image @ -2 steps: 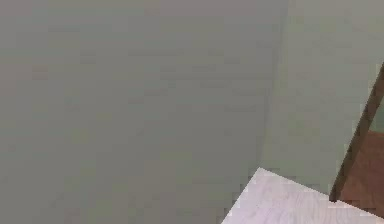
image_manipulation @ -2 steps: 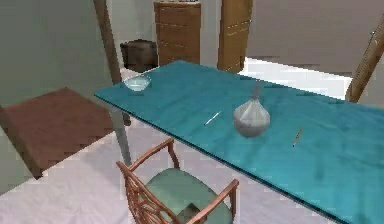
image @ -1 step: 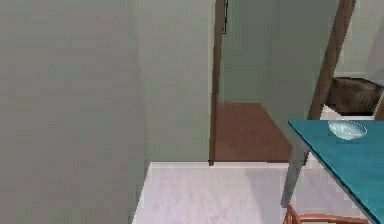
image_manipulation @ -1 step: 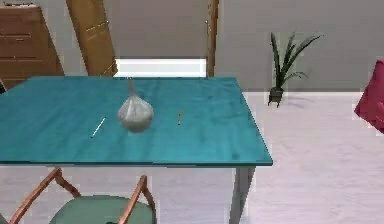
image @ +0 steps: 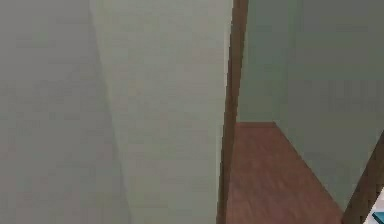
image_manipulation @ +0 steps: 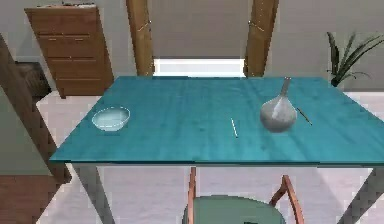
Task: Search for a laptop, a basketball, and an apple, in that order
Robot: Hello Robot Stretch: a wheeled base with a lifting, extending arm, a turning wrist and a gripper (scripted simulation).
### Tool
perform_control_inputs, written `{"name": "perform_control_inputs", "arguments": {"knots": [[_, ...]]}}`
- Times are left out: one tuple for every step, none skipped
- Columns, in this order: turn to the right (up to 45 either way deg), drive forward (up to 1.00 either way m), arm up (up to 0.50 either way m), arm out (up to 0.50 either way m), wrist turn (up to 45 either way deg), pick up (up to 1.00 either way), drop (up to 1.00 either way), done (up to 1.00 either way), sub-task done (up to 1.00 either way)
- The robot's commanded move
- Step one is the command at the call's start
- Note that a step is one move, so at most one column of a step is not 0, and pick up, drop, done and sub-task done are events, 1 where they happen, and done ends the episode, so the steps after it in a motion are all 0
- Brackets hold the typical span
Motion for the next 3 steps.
{"name": "perform_control_inputs", "arguments": {"knots": [[30.0, 0.0, 0.0, 0.0, 0.0, 0.0, 0.0, 0.0, 0.0], [0.0, 1.0, 0.0, 0.0, 0.0, 0.0, 0.0, 0.0, 0.0], [0.0, 0.2, 0.0, 0.0, 0.0, 0.0, 0.0, 0.0, 0.0]]}}
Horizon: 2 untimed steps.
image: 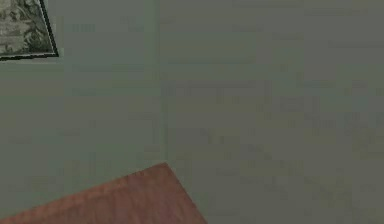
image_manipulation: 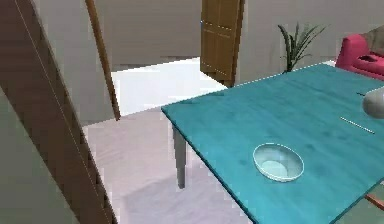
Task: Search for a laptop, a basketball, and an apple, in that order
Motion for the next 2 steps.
{"name": "perform_control_inputs", "arguments": {"knots": [[-45.0, 0.0, 0.0, 0.0, 0.0, 0.0, 0.0, 0.0, 0.0], [-30.0, 0.0, 0.0, 0.0, 0.0, 0.0, 0.0, 0.0, 0.0]]}}
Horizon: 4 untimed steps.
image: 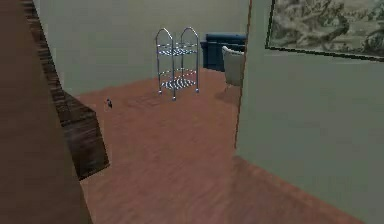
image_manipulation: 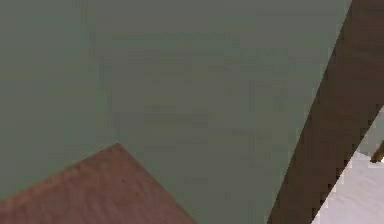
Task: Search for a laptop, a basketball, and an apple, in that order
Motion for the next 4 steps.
{"name": "perform_control_inputs", "arguments": {"knots": [[0.0, 1.0, 0.0, 0.0, 0.0, 0.0, 0.0, 0.0, 0.0], [0.0, 0.8, 0.0, 0.0, 0.0, 0.0, 0.0, 0.0, 0.0], [0.0, 0.45, 0.0, 0.0, 0.0, 0.0, 0.0, 0.0, 0.0], [42.0, 0.0, 0.0, 0.0, 0.0, 0.0, 0.0, 0.0, 0.0]]}}
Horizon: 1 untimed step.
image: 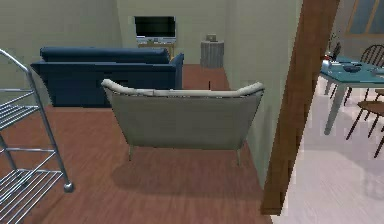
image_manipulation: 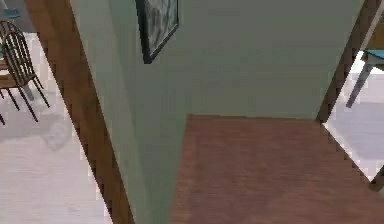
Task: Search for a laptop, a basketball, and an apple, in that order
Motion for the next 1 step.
{"name": "perform_control_inputs", "arguments": {"knots": [[0.0, 0.5, 0.0, 0.0, 0.0, 0.0, 0.0, 0.0, 0.0]]}}
